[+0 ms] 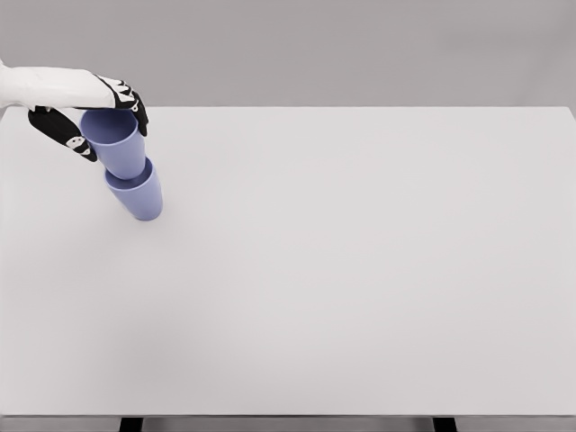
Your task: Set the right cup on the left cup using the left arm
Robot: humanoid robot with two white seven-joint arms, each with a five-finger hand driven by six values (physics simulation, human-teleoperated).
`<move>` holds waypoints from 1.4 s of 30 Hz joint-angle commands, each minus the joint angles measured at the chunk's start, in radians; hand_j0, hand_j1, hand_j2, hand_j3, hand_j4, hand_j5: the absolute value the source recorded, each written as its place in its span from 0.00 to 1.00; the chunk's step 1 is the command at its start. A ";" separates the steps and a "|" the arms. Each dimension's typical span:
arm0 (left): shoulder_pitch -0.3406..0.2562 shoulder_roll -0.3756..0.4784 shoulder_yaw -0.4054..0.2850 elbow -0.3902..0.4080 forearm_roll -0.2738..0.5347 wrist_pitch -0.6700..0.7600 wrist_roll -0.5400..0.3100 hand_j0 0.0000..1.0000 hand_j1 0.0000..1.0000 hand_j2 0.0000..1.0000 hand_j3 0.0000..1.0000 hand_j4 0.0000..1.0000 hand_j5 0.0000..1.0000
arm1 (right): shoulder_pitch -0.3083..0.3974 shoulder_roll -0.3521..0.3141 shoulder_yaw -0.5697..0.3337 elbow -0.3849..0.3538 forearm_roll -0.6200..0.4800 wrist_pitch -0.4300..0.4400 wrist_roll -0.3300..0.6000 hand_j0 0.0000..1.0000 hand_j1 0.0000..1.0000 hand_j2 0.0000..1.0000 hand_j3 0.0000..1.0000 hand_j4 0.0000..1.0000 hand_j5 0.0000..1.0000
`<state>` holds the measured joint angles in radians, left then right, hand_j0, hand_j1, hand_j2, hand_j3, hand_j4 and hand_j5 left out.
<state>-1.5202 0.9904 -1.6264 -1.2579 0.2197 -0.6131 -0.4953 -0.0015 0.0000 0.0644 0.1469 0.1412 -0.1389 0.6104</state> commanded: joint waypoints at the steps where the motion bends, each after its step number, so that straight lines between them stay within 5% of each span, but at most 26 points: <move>1: 0.000 0.001 0.002 0.000 0.006 0.002 0.001 0.41 0.41 0.41 0.41 0.41 0.41 | 0.000 0.000 0.000 0.000 0.001 -0.001 0.000 1.00 1.00 1.00 1.00 1.00 1.00; 19: -0.003 0.008 0.000 -0.026 0.012 0.002 0.003 0.42 0.42 0.42 0.42 0.42 0.42 | 0.000 0.000 0.000 0.000 0.001 -0.001 0.000 1.00 1.00 1.00 1.00 1.00 1.00; 23: -0.003 0.011 0.000 -0.021 0.010 0.002 0.003 0.58 0.58 0.58 0.58 0.58 0.58 | 0.000 0.000 0.000 0.000 0.001 -0.001 0.000 1.00 1.00 1.00 1.00 1.00 1.00; 26: -0.003 0.011 0.000 -0.021 0.009 0.002 0.003 0.61 0.61 0.61 0.61 0.61 0.61 | 0.000 0.000 0.000 0.000 0.001 -0.001 0.000 1.00 1.00 1.00 1.00 1.00 1.00; 29: -0.003 0.010 0.000 -0.023 0.009 0.002 0.003 0.76 0.76 0.76 0.76 0.76 0.76 | 0.000 0.000 0.000 0.000 0.001 -0.001 0.000 1.00 1.00 1.00 1.00 1.00 1.00; 42: -0.006 0.011 0.002 -0.020 0.009 0.002 0.001 0.87 0.87 0.87 0.87 0.87 0.87 | 0.000 0.000 0.000 0.000 0.001 -0.001 0.000 1.00 1.00 1.00 1.00 1.00 1.00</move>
<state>-1.5278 1.0006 -1.6266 -1.2796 0.2227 -0.6132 -0.4944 -0.0015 0.0001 0.0644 0.1469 0.1412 -0.1389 0.6104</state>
